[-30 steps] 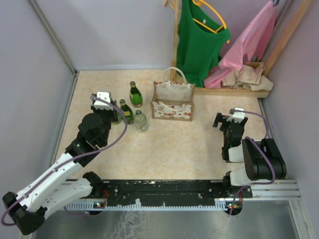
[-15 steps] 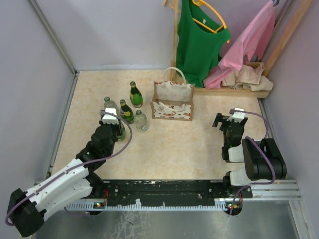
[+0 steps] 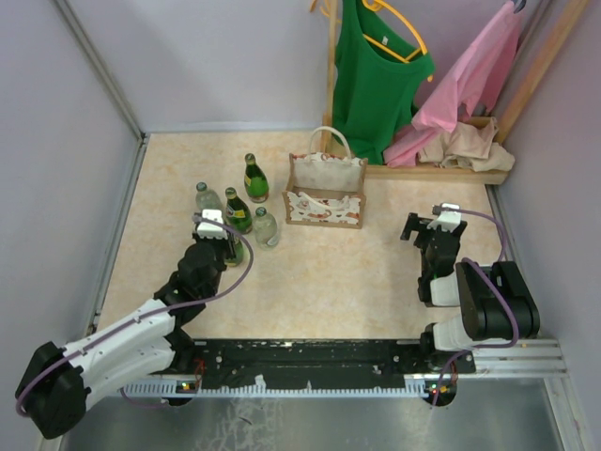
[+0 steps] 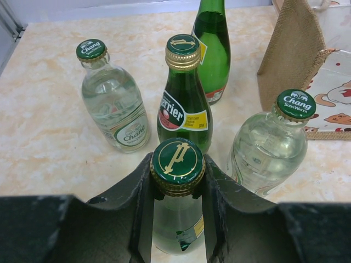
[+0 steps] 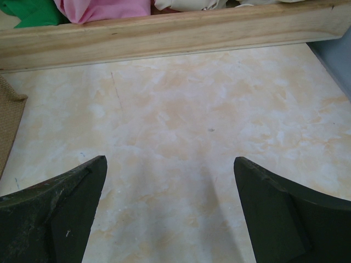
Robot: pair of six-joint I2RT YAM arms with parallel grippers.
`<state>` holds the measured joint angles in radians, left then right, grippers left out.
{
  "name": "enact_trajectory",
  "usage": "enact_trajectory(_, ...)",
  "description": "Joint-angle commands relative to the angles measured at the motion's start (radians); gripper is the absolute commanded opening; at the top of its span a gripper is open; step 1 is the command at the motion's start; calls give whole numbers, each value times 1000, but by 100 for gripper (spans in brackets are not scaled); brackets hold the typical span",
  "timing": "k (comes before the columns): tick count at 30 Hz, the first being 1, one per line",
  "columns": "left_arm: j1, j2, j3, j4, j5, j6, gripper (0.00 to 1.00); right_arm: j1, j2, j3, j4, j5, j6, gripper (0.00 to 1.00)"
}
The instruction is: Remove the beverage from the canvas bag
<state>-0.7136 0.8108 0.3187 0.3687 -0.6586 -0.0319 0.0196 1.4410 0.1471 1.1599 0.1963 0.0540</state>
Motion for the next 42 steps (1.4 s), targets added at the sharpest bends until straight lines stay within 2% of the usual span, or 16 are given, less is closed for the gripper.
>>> enact_trajectory(1, -3, 7, 11, 194, 19, -45, 0, 9, 2, 35, 53, 6, -11, 99)
enact_trajectory(4, -3, 25, 13, 194, 22, -60, 0, 9, 2, 35, 53, 5, -12, 99)
enact_trajectory(8, -3, 39, 17, 182, -2, -79, 6, 9, 2, 35, 54, 5, -11, 99)
enact_trajectory(11, -3, 39, 17, 162, -30, -94, 16, 10, 2, 35, 53, 5, -12, 99)
enact_trajectory(14, -3, 33, 25, 124, -60, -109, 35, 8, 2, 35, 53, 5, -12, 99)
enact_trajectory(17, -3, 24, 34, 73, -87, -124, 63, 10, 2, 35, 52, 5, -11, 99)
enact_trajectory(19, -3, 17, 41, 51, -100, -131, 75, 9, 2, 35, 53, 6, -12, 99)
enact_trajectory(22, -3, 3, 51, 38, -111, -129, 98, 9, 2, 35, 54, 6, -11, 99)
enact_trajectory(30, -3, -39, 102, 65, -173, -62, 100, 9, 2, 35, 53, 5, -11, 99)
enact_trajectory(36, 6, 22, 215, 46, -261, 27, 100, 9, 2, 35, 53, 6, -11, 99)
enact_trajectory(39, 63, 77, 296, -3, -273, 31, 100, 9, 2, 35, 54, 7, -11, 99)
enact_trajectory(42, 216, 107, 371, -122, -148, -75, 100, 9, 2, 35, 54, 5, -11, 99)
